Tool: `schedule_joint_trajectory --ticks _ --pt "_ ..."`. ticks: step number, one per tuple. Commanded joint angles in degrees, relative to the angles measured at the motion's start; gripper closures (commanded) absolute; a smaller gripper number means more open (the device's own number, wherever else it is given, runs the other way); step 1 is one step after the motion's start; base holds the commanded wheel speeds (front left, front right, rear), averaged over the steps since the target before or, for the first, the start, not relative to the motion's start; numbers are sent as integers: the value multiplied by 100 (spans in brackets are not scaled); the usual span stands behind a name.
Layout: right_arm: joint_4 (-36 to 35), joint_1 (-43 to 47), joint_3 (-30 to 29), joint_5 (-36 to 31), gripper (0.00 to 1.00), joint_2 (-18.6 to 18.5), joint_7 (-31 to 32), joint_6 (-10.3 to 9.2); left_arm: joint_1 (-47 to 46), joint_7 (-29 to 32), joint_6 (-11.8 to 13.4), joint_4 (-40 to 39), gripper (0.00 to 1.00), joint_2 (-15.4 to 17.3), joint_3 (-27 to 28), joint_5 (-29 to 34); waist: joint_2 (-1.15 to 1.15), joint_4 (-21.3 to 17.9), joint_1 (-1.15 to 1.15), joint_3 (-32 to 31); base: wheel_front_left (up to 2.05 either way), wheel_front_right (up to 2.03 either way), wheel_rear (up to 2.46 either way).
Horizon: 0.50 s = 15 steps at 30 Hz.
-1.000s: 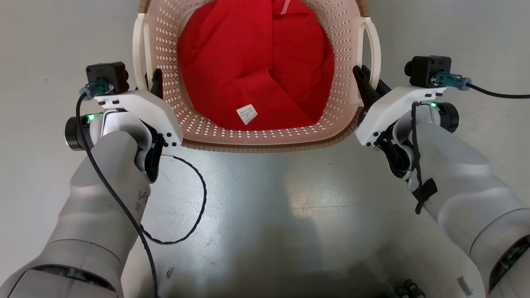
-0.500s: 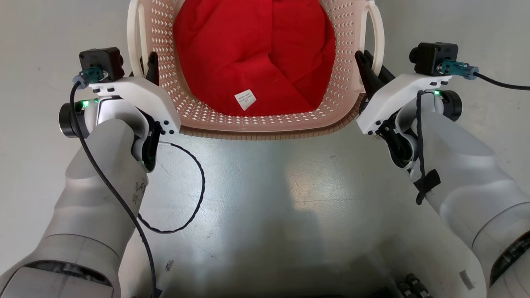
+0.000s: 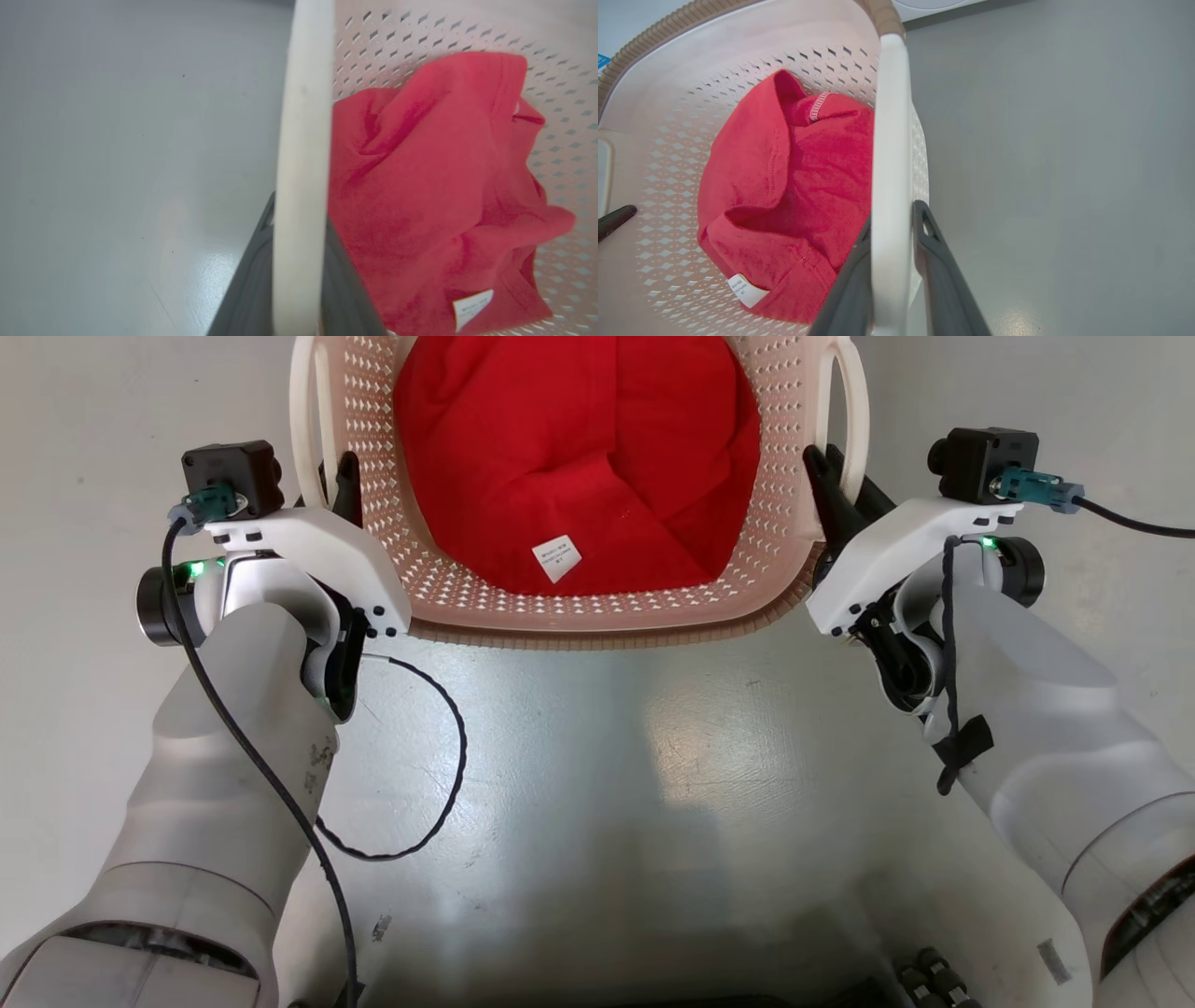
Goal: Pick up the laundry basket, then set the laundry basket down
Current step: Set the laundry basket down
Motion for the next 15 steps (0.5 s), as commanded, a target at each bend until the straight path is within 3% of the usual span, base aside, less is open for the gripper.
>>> schedule_joint_trajectory --ticks 1,2,3,15 --pt "-18 291 31 -66 49 121 -78 51 -45 -78 -4 -40 58 182 133 69 0 5 0 15 0 0 0" --pt "5 284 30 -66 0 125 -78 51 -52 -78 -7 -37 7 175 147 73 0 9 0 27 0 0 0" --pt "22 274 28 -65 0 129 -78 51 -56 -78 -13 -25 0 167 166 69 0 12 0 36 0 0 0" --pt "130 247 -104 -175 0 170 -79 51 -46 -79 -66 82 0 138 286 125 0 -9 0 5 0 0 0"
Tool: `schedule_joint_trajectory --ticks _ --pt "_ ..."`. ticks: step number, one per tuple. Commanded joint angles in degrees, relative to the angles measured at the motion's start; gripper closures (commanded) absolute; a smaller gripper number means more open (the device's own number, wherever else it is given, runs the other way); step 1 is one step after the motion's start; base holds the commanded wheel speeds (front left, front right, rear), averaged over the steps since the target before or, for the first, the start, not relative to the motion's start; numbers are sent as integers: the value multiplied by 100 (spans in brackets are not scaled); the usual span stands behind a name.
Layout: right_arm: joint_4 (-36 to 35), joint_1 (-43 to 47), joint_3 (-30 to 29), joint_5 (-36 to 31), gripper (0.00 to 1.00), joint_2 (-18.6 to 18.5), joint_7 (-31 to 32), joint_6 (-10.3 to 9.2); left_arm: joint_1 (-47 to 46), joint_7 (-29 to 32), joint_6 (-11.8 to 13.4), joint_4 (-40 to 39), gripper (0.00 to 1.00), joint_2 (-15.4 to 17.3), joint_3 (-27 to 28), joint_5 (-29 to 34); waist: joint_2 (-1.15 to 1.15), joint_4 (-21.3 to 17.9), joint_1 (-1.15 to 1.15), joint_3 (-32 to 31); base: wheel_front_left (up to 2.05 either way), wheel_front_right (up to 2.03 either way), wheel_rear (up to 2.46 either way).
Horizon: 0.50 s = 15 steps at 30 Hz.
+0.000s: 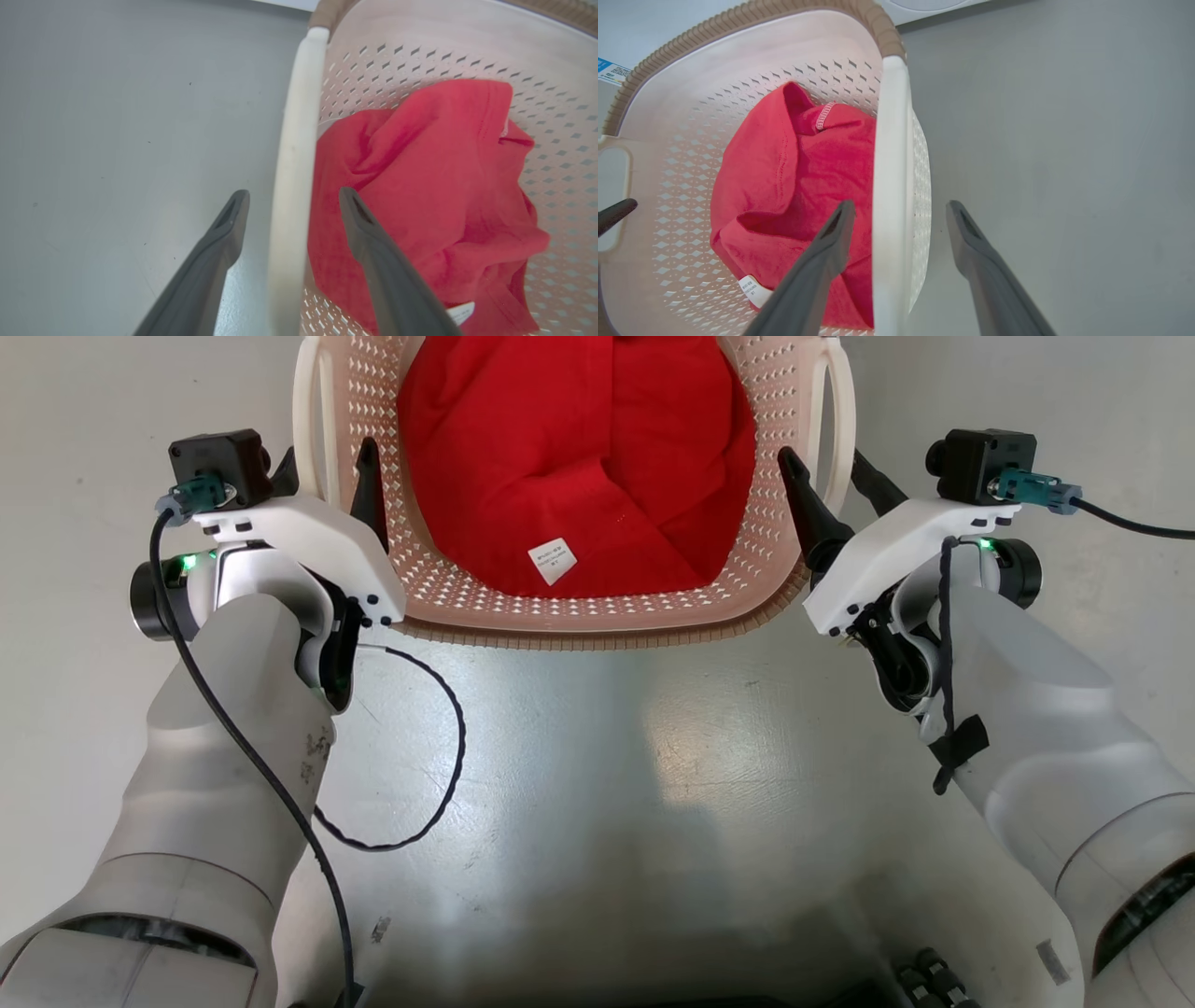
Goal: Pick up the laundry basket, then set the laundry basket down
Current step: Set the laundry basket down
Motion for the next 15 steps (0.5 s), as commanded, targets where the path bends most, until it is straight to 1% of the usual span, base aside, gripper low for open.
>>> schedule_joint_trajectory --ticks 1,8,15 --pt "-12 258 19 -76 0 89 -79 41 75 -35 -24 -15 0 167 108 78 0 -8 0 -16 0 0 0" --pt "0 351 -61 -115 0 114 -79 41 139 -35 -116 196 0 162 129 85 0 -66 0 -193 0 0 0" --pt "32 556 -146 -122 0 107 -79 41 362 -35 -183 258 0 152 156 101 0 -105 0 -537 0 0 0"
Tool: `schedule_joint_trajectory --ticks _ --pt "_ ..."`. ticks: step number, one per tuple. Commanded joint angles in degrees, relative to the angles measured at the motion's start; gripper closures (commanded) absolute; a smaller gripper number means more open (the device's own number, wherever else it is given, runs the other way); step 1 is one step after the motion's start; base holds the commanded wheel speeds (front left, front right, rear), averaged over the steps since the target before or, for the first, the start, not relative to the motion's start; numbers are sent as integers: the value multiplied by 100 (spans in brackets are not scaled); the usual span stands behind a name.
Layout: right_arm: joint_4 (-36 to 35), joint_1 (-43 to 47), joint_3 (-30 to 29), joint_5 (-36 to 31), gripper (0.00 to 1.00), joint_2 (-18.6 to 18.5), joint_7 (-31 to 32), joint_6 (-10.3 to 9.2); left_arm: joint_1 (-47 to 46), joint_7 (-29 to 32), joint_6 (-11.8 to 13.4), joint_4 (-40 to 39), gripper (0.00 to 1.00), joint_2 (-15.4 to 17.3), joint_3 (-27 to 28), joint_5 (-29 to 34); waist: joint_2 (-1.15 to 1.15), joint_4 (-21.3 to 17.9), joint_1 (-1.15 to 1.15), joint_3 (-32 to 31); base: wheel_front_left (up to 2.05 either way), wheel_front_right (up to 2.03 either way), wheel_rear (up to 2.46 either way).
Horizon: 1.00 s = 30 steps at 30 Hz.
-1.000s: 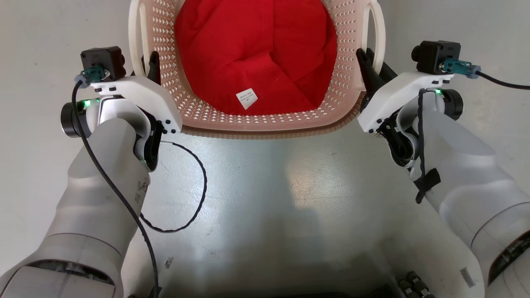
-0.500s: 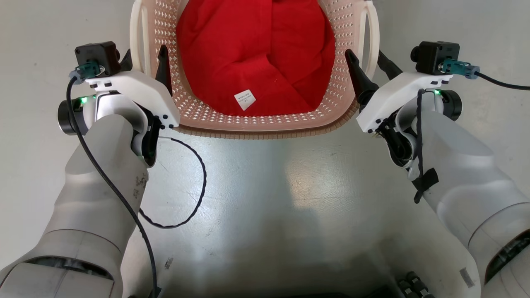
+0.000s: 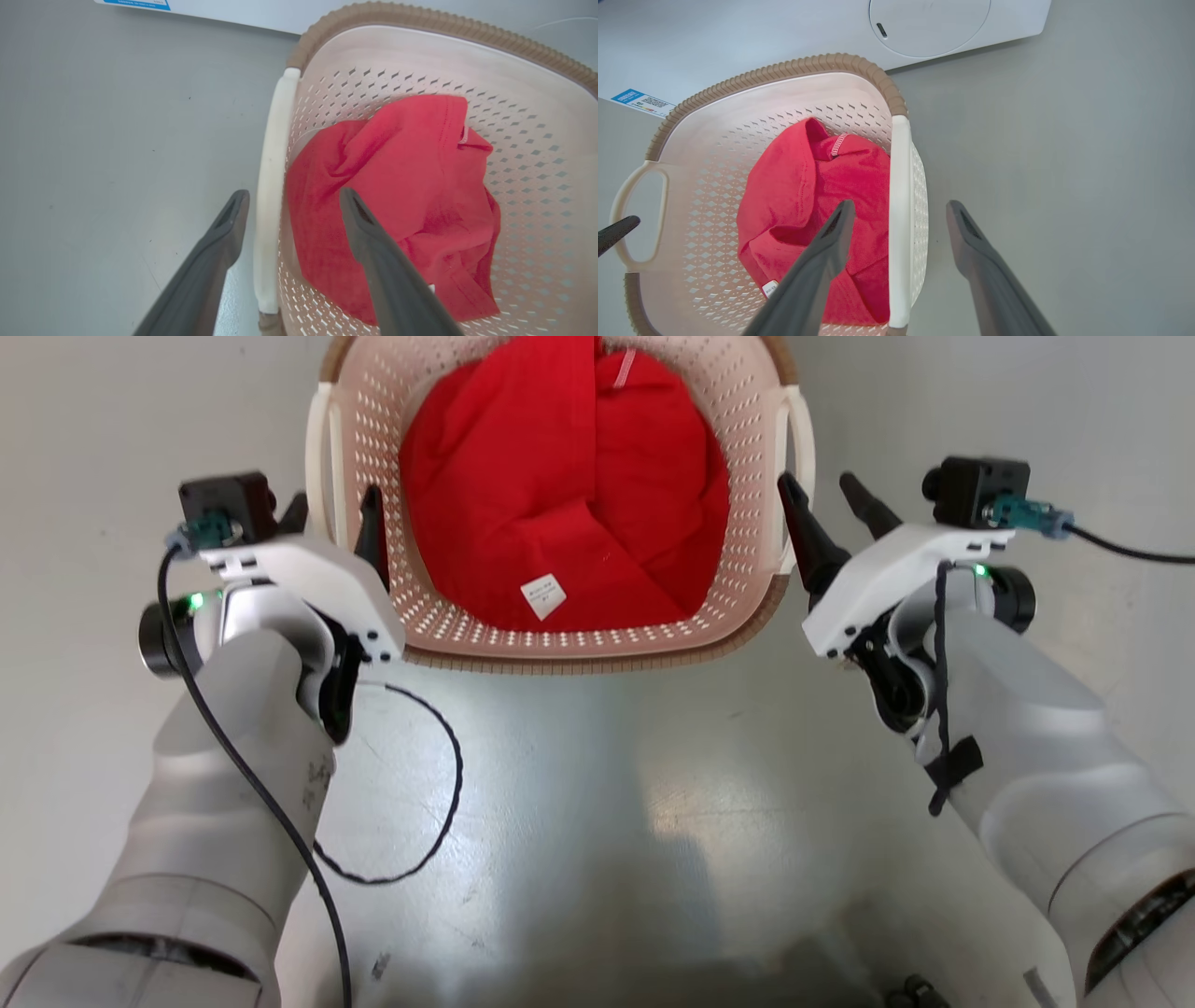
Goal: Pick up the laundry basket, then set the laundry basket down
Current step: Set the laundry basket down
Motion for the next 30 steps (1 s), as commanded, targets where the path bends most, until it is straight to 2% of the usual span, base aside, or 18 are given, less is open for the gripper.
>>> schedule_joint_trajectory --ticks 1,16,30 --pt "-6 402 16 -32 0 53 -78 41 248 -35 -32 -29 0 167 102 86 0 -17 0 -117 0 0 0" --pt "-284 1031 -419 -274 0 -125 -78 41 1007 -35 -110 -566 0 151 254 262 0 -46 0 -1153 0 0 0" --pt "-963 1902 -1401 -1232 0 -330 -78 41 1922 -35 -151 -1541 0 82 505 641 0 -15 0 -2159 0 0 0"
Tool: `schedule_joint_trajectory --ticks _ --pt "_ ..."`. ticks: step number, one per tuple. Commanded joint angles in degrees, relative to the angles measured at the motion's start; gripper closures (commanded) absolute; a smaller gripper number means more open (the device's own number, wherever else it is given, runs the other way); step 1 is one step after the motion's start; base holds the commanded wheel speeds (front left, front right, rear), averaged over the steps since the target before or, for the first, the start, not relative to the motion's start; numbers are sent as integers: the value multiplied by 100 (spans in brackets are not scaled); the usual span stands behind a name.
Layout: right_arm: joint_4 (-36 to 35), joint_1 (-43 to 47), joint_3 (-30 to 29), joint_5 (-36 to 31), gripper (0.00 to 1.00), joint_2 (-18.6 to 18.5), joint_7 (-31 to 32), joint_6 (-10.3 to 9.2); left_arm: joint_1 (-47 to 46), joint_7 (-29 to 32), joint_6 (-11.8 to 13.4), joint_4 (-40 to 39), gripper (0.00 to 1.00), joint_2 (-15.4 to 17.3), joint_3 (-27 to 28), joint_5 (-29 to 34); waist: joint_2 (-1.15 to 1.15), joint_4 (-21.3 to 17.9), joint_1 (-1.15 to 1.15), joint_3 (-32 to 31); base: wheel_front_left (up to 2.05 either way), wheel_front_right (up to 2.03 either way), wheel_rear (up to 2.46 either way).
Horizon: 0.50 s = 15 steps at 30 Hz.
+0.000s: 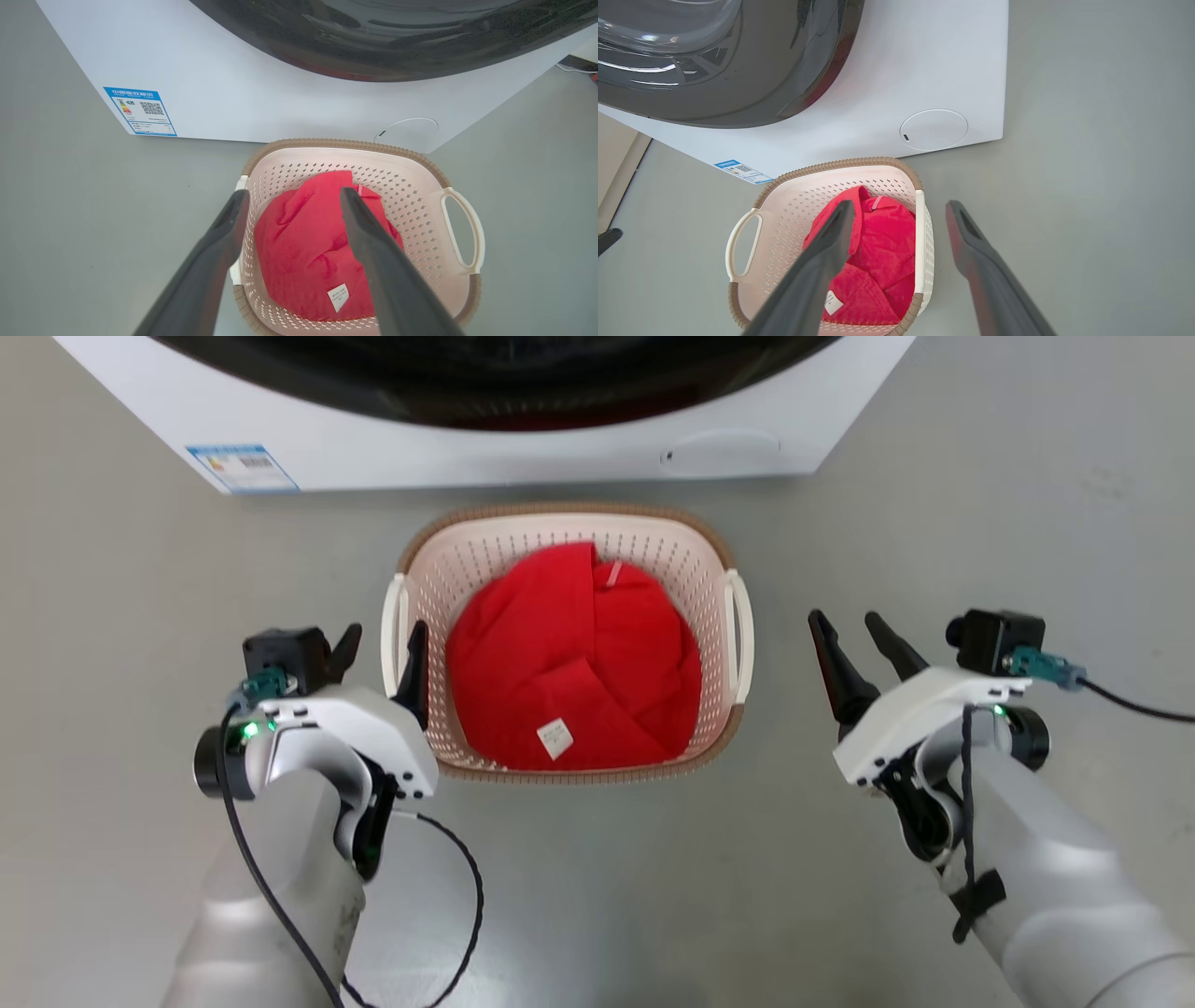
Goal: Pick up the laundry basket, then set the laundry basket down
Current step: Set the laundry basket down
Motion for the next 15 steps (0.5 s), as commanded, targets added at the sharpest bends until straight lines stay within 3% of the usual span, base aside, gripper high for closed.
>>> schedule_joint_trajectory --ticks 1,15 --pt "-146 302 -45 -130 0 -12 -79 41 196 -35 -15 -197 0 121 171 64 0 4 0 -232 0 0 0" --pt "-1139 1465 -1187 -1412 0 -47 -79 41 1345 -35 -1 -1399 0 10 587 473 0 -18 0 -1198 0 0 0"
